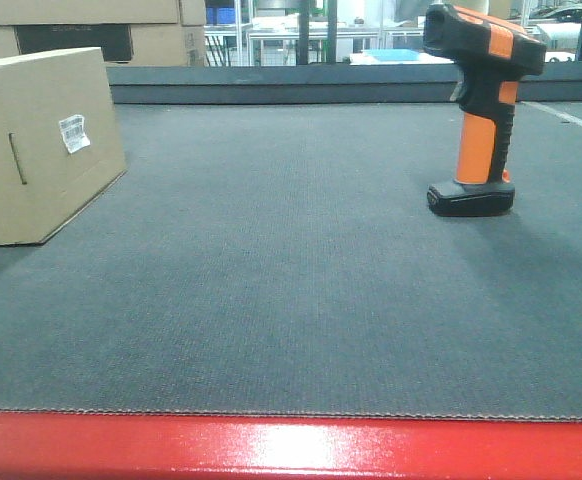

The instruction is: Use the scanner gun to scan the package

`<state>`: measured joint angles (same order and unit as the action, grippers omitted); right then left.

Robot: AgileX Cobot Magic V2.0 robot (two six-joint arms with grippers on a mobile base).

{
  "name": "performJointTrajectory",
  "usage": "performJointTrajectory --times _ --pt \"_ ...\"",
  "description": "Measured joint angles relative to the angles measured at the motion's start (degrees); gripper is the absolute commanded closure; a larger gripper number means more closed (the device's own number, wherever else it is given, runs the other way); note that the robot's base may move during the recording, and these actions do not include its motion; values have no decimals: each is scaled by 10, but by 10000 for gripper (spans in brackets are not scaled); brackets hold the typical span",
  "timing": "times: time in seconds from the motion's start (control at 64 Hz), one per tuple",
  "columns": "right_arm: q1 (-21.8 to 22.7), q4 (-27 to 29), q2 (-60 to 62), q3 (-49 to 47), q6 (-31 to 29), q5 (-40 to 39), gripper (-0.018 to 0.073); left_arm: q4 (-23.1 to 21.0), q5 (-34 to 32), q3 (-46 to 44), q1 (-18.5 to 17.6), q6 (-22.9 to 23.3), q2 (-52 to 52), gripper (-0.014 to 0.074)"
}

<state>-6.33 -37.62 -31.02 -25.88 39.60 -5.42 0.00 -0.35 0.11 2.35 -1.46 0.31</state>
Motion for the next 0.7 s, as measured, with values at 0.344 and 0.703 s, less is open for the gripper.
performJointTrajectory --times 0.344,0.703 --pt "0 0 0 0 0 -1 727 0 3 0 0 0 0 707" --pt "0 251 0 0 -255 10 727 0 3 0 0 0 0 707"
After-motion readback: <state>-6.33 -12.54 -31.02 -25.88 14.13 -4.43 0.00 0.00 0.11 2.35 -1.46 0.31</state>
